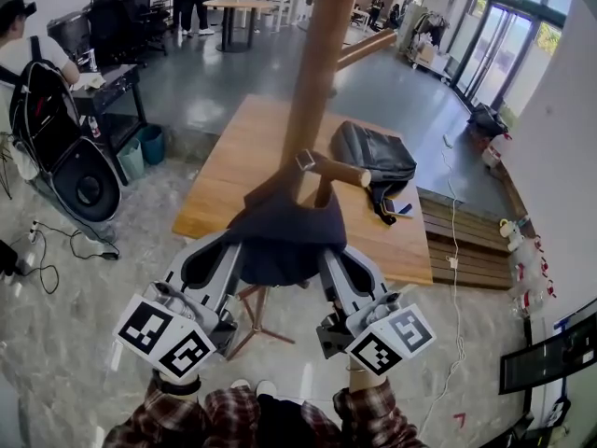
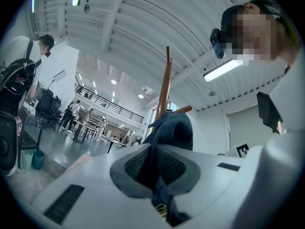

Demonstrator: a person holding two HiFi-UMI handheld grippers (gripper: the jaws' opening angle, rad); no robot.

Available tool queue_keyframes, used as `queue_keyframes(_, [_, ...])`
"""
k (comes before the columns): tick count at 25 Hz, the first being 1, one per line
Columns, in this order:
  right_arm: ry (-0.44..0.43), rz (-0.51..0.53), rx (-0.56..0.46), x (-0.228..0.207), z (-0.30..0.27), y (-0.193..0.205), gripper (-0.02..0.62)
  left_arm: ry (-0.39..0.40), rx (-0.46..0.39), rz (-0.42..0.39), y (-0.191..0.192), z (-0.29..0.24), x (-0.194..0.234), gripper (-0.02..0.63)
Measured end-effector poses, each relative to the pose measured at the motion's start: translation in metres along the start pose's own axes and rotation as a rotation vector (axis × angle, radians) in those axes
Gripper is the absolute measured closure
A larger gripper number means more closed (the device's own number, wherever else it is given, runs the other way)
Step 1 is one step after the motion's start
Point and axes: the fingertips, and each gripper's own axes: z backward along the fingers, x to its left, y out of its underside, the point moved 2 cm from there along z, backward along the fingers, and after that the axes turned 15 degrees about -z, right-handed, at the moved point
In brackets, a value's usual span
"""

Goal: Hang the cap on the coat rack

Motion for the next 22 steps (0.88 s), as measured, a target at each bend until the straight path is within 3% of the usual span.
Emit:
queue_keyframes(5, [-0.025,-0.006,0.004,0.003,0.006,0.001,0.541,0.025,-0.024,0.063,-0.002,0.007,0.002,0.583])
queue_keyframes(9, [-0.011,0.049,-0.009,0.007,0.017,-0.005,0.514,0.031,-0.014,0.011,-0.01,0.015,-0.004,0.581])
queue_keyframes(14, [0.006,0.083,-0.048,0.011,0.032,-0.019,0.506,0.034,-0.033,-0.054,-0.027,0.024,-0.009,0.5])
queue_keyframes(22, [0.009,0.082,-0.039,0.019,0.043,-0.016,0.506,0.051,-0.032,-0.075,-0.037,0.041,-0.019,0.499])
